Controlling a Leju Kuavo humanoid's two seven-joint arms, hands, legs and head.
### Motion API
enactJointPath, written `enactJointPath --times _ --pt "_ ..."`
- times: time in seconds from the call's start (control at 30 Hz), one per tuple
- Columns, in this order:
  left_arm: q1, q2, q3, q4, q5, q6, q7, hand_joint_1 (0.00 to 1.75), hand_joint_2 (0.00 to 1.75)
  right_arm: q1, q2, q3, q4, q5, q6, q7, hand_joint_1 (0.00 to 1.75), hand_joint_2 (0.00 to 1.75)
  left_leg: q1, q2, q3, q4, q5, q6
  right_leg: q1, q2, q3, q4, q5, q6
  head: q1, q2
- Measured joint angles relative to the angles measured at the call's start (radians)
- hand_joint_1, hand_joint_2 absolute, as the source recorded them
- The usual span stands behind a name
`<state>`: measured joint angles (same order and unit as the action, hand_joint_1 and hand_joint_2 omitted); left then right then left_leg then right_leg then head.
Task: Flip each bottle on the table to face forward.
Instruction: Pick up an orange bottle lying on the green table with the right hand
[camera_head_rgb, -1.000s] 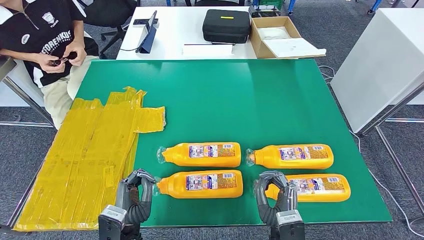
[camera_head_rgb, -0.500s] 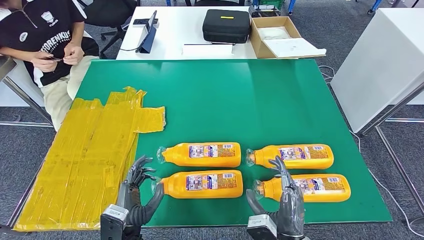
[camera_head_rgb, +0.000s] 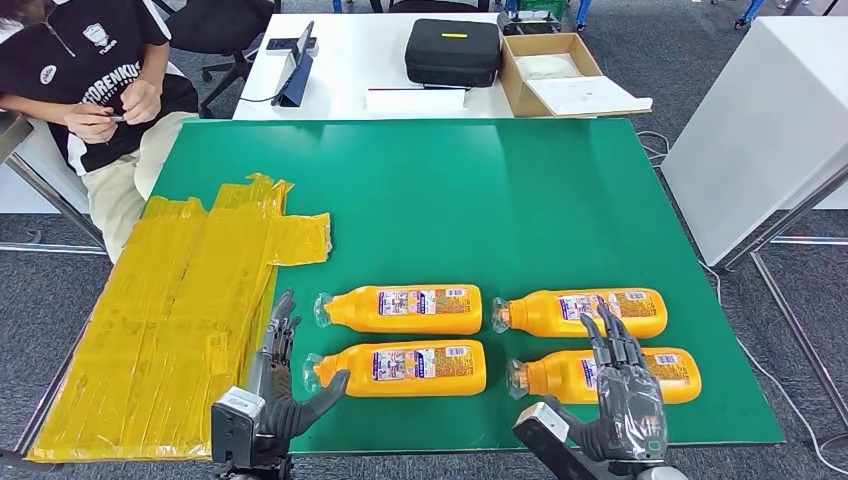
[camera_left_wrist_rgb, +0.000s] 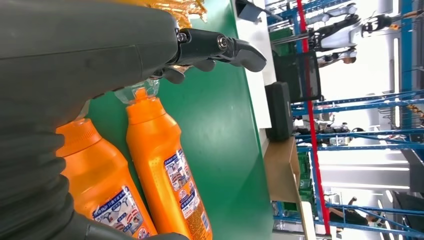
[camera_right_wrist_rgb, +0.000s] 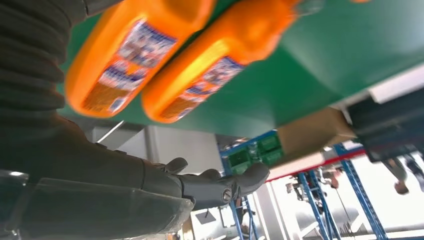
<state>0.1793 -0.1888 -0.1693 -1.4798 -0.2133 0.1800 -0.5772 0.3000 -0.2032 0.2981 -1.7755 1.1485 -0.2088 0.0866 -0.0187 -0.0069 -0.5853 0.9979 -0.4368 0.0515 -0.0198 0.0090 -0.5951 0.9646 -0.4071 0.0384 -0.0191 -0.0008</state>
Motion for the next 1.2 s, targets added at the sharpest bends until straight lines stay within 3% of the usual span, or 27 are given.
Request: enactJointPath --times 0.2,0.5,1.2 --pt "-0.023 -0.002 0.002 0.037 0.020 -0.002 0.000 0.00 1.75 -0.009 -0.072 -0.032 0.029 0.062 0.061 0.030 0.00 1.75 0.000 0.000 0.000 0.000 0.000 0.001 0.000 0.000 0.000 0.000 0.000 0.000 0.000 0.000" --pt "-0.033 -0.003 0.021 0.072 0.047 -0.003 -0.004 0.00 1.75 -0.037 -0.189 -0.038 0.109 0.035 0.071 -0.004 0.00 1.75 0.000 0.000 0.000 0.000 -0.001 0.001 0.000 0.000 0.000 0.000 0.000 0.000 0.000 0.000" --pt "-0.063 -0.003 0.062 0.133 0.048 -0.033 -0.010 0.00 1.75 -0.061 -0.216 -0.040 0.190 0.045 0.068 -0.012 0.00 1.75 0.000 0.000 0.000 0.000 0.000 0.001 0.000 0.000 0.000 0.000 0.000 0.000 0.000 0.000"
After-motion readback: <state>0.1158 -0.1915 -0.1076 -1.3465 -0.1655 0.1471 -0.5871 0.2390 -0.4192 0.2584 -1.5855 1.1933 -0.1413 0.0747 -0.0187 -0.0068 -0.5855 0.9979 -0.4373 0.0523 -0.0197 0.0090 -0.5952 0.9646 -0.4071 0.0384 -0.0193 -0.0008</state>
